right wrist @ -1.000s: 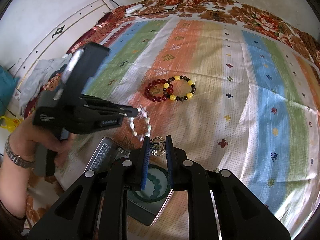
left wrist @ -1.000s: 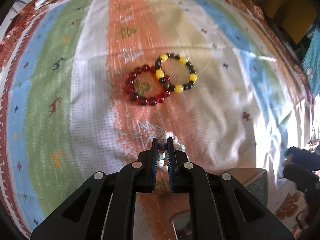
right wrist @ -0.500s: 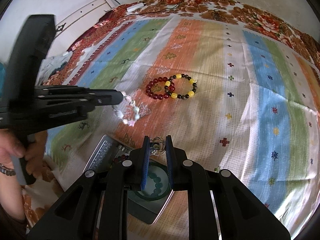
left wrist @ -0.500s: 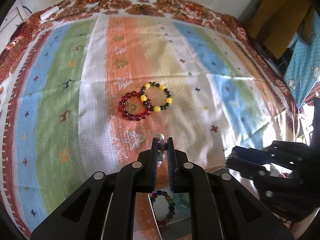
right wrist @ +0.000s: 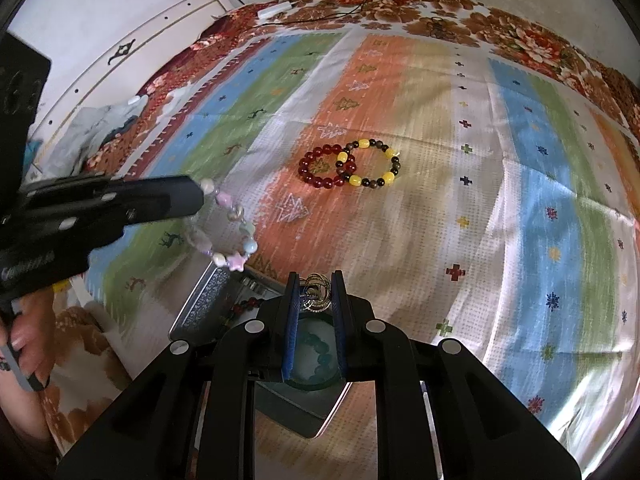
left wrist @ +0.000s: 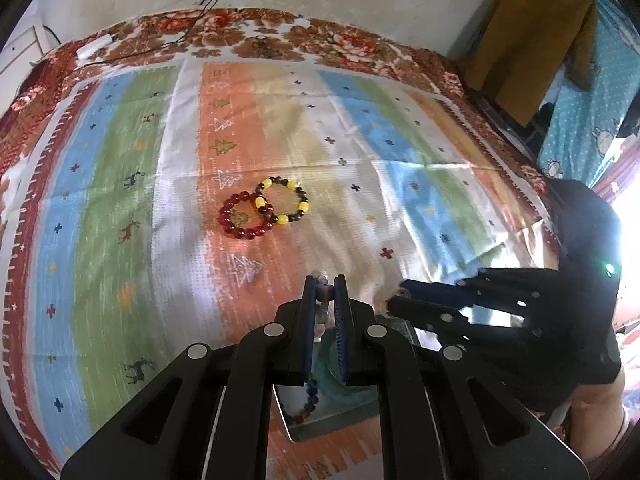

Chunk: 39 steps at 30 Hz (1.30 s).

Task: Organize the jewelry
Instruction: 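Open both grippers to drop the white bracelet and gold charm into the tin, then move both grippers from the tin to the red and yellow-black bracelets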

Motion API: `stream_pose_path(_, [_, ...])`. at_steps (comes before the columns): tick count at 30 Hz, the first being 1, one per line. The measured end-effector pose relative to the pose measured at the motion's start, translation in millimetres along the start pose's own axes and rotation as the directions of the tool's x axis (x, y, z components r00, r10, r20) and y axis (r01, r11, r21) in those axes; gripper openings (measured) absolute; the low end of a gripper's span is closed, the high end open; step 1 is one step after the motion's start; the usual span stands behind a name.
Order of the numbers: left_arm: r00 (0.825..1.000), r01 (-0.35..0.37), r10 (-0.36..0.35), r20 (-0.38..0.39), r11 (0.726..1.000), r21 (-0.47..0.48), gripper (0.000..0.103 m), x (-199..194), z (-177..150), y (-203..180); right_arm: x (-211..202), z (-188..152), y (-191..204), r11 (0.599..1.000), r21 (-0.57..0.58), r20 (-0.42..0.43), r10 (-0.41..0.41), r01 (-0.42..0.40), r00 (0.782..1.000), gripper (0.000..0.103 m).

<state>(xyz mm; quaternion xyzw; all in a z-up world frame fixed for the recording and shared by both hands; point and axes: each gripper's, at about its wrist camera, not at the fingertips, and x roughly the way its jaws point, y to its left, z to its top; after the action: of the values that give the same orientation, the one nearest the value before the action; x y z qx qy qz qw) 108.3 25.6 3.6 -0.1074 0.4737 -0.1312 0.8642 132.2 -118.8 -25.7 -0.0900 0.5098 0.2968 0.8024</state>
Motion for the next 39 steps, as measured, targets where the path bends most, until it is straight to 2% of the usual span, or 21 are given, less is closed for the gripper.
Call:
stream_pose_path(12, [1.0,0.01,-0.01,-0.003,1.0,0.006,0.008,-7,-31,-6,-2,-18,10,1.0,-0.007,-0.017,0.008,-0.008,1.0,0.016])
stream_pose_path(16, [1.0,0.018,-0.018,-0.02,1.0,0.008,0.009,-6,-38,-6,0,-20,11,0.998,-0.006,-0.042,0.062,-0.062,0.997,0.017])
stream_pose_path(18, [1.0,0.009,-0.009,-0.026,1.0,-0.015,0.009,-2,-40,-1,3,-22,14,0.996,-0.014,-0.063,0.087,-0.088,0.994,0.035])
stream_pose_path(19, [1.0,0.0,-0.001,-0.025,0.999,-0.033,0.012,-2,-40,3,3,-23,16,0.996,-0.023,-0.062,0.081,-0.083,0.995,0.05])
stream_pose_path(21, [1.0,-0.004,0.003,-0.016,0.998,-0.057,0.018,-3,-38,10,2,-23,17,0.997,-0.03,-0.06,0.076,-0.078,0.995,0.051])
stream_pose_path(25, [0.996,-0.084,0.085,0.001,0.992,-0.095,0.031,-1,-34,25,3,-21,12,0.999,-0.003,-0.048,0.052,-0.052,0.998,0.051])
stream_pose_path(27, [0.995,-0.104,0.104,-0.008,0.989,-0.108,0.032,5,-31,33,4,-17,6,0.999,0.016,-0.037,0.038,-0.037,0.999,0.051])
stream_pose_path(30, [0.983,-0.179,0.183,0.021,0.976,-0.121,0.034,7,-23,41,3,-9,-4,0.999,0.051,-0.014,0.019,-0.018,1.0,0.051])
stream_pose_path(32, [0.979,-0.198,0.203,0.025,0.97,-0.14,0.038,11,-16,48,4,-4,-9,0.997,0.073,-0.006,0.017,-0.016,1.0,0.051])
stream_pose_path(36, [0.968,-0.246,0.25,0.008,0.958,-0.144,0.04,23,-6,56,6,7,-10,0.997,0.078,0.017,0.006,-0.007,1.0,0.051])
stream_pose_path(39, [0.962,-0.271,0.273,0.002,0.954,-0.132,0.047,28,-1,57,9,13,-12,0.997,0.08,0.031,-0.02,0.017,0.999,0.051])
